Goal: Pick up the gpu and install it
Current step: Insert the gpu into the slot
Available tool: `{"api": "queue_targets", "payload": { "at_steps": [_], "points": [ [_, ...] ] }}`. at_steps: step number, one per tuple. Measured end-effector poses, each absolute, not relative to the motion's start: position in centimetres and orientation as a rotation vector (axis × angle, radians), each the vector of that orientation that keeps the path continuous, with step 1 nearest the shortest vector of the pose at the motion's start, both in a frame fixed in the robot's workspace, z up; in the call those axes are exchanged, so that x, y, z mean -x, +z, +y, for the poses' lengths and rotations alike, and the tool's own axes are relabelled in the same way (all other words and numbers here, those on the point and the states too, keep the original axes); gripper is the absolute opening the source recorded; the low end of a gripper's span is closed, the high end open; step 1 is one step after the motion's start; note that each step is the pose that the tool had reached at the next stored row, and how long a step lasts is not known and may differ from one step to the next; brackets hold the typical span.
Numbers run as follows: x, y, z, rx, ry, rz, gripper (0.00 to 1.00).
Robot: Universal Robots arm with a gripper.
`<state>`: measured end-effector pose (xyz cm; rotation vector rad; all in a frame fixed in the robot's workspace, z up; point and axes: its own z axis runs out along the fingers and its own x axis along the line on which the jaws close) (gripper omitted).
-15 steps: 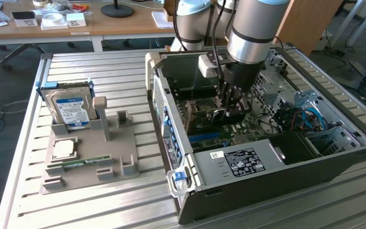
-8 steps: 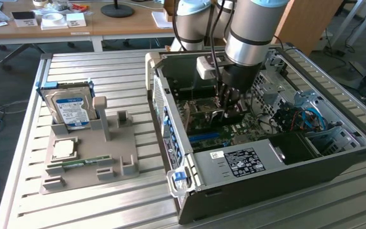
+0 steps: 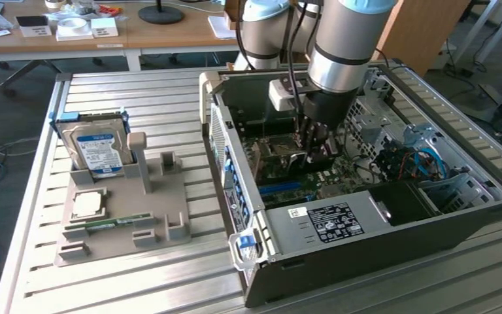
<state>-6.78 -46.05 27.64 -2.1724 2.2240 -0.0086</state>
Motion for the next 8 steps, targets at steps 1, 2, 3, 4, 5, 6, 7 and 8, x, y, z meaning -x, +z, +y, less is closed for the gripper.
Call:
{"api": "queue_targets", "payload": {
  "at_steps": [1,2,3,4,5,6,7,8],
  "points": [
    [6.78,27.48,-46.05,2.172,-0.009,2.224,0.27],
    [6.78,27.37,-46.04,2.172,-0.008,2.224,0.27],
    [6.78,27.36,-46.05,2.172,-0.009,2.224,0.27],
    [6.78,27.36,-46.05,2.172,-0.009,2.224,0.27],
    [6.78,27.37,-46.05,2.172,-0.009,2.224,0.27],
    [6.78,27.36,-46.05,2.172,-0.009,2.224,0.27],
    [6.83,27.36,-46.03,2.172,-0.009,2.224,0.27],
    [6.88,27.35,-46.01,2.172,-0.009,2.224,0.27]
  ]
}}
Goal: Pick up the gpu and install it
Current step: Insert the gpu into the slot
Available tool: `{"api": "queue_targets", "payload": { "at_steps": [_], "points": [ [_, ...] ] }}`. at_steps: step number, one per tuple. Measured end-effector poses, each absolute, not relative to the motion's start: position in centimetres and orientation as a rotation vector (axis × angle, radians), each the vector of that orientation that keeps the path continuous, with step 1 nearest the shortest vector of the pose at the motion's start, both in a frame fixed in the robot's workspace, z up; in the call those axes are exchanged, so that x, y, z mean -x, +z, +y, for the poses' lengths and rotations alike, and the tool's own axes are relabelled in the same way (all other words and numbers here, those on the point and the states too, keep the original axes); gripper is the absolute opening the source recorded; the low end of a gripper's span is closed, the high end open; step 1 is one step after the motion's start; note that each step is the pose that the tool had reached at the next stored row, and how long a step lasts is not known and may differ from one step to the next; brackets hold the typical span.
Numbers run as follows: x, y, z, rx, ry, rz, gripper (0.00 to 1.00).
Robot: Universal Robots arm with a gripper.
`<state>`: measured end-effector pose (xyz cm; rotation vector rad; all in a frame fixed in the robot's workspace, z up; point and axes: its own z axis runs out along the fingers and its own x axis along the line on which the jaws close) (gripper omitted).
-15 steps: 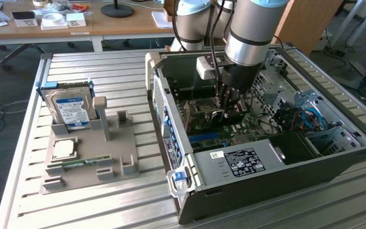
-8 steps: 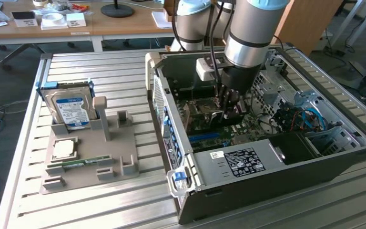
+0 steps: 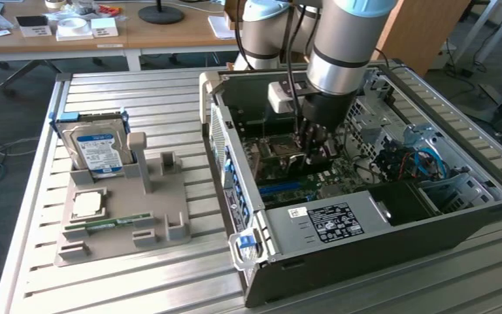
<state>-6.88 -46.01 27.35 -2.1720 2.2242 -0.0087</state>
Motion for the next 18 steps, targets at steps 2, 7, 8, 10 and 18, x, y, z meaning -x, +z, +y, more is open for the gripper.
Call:
{"api": "queue_targets", "payload": {
  "at_steps": [2,7,8,10,18],
  "points": [
    [7.02,27.35,-46.00,2.172,-0.009,2.224,0.27],
    [7.15,27.35,-46.06,2.173,-0.009,2.224,0.27],
    [7.18,27.35,-46.08,2.172,-0.009,2.224,0.27],
    [7.24,27.35,-46.07,2.172,-0.009,2.224,0.27],
    [7.60,27.35,-46.08,2.172,-0.009,2.224,0.27]
  ]
}}
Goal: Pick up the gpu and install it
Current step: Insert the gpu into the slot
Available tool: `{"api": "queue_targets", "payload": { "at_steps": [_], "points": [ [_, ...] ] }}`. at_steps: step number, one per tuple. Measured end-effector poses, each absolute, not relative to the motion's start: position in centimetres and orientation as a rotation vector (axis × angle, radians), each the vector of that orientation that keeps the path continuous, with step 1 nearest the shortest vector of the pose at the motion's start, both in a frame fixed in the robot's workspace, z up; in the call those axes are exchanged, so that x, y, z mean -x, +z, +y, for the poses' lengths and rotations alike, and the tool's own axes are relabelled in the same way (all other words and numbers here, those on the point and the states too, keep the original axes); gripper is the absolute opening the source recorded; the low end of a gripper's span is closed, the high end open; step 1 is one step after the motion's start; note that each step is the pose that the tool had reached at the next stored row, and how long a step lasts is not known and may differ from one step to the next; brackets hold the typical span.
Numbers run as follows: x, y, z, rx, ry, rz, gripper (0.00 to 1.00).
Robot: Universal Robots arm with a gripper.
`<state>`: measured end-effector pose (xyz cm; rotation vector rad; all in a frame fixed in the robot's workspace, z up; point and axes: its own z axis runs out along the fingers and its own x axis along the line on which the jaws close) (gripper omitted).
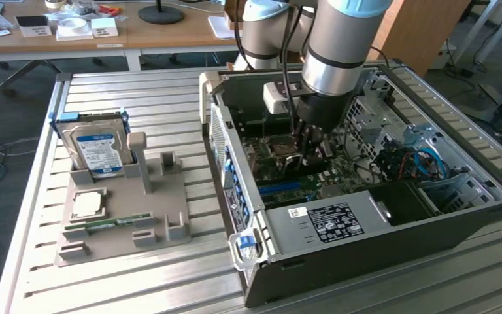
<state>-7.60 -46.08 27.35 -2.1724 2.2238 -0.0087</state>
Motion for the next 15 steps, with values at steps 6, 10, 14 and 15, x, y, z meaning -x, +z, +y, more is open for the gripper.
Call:
{"api": "queue_targets", "payload": {
  "at_steps": [6,10,14,15],
  "points": [
    [7.78,27.33,-46.08,2.172,-0.009,2.224,0.27],
    [8.00,27.32,-46.08,2.172,-0.009,2.224,0.27],
    [8.10,27.09,-46.08,2.173,-0.009,2.224,0.27],
    [8.11,26.96,-46.08,2.173,-0.009,2.224,0.27]
  ]
}}
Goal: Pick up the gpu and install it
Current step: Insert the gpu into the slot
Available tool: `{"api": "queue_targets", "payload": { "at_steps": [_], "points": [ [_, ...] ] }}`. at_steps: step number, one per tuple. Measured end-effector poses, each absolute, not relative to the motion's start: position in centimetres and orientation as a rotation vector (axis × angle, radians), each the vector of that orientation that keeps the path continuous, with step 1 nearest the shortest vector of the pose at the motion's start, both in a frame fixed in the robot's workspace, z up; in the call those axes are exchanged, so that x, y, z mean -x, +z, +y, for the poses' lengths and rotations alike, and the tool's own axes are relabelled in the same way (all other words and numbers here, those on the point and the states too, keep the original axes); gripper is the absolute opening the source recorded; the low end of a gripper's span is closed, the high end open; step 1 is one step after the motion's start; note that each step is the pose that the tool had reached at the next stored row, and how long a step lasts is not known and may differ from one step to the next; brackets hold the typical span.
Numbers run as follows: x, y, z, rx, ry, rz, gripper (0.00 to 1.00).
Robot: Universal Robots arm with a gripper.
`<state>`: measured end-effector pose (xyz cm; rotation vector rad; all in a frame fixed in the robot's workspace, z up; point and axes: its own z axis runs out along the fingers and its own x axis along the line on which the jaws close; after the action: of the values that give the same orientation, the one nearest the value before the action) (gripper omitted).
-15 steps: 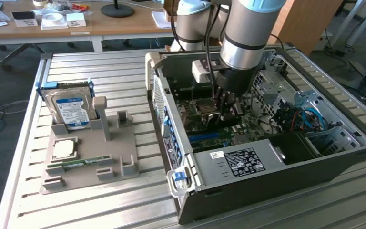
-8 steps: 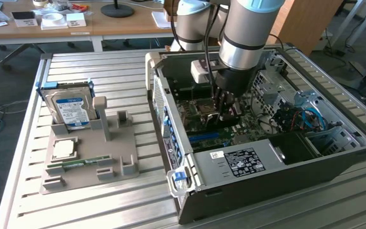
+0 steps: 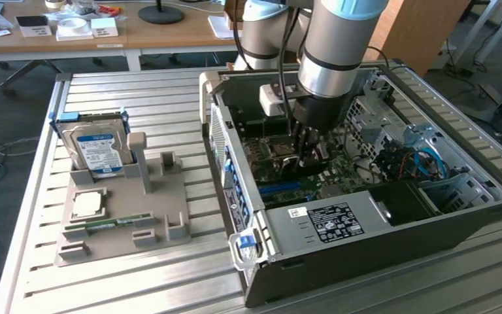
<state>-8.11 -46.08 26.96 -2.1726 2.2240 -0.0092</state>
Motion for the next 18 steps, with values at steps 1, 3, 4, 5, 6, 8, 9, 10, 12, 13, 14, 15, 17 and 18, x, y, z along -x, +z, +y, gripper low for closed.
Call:
{"api": "queue_targets", "payload": {
  "at_steps": [1,3,4,5,6,8,9,10,12,13,14,15,17,18],
  "points": [
    [8.13,26.83,-46.08,2.173,-0.009,2.224,0.27],
    [8.16,26.67,-46.08,2.173,-0.009,2.224,0.27],
    [8.19,26.67,-46.07,2.173,-0.009,2.224,0.27],
    [8.23,26.66,-46.07,2.173,-0.009,2.224,0.27],
    [8.28,26.65,-46.06,2.172,-0.009,2.224,0.27],
    [8.38,26.63,-46.06,2.172,-0.009,2.224,0.27],
    [8.42,26.62,-46.05,2.172,-0.009,2.224,0.27],
    [8.46,26.62,-46.05,2.173,-0.009,2.224,0.27],
    [8.49,26.60,-46.02,2.173,-0.009,2.224,0.27],
    [8.49,26.59,-45.99,2.173,-0.009,2.224,0.27],
    [8.52,26.58,-45.95,2.172,-0.009,2.224,0.27],
    [8.53,26.58,-45.90,2.172,-0.009,2.224,0.27],
    [8.55,26.56,-45.81,2.172,-0.009,2.224,0.27],
    [8.55,26.55,-45.81,2.173,-0.009,2.224,0.27]
  ]
}}
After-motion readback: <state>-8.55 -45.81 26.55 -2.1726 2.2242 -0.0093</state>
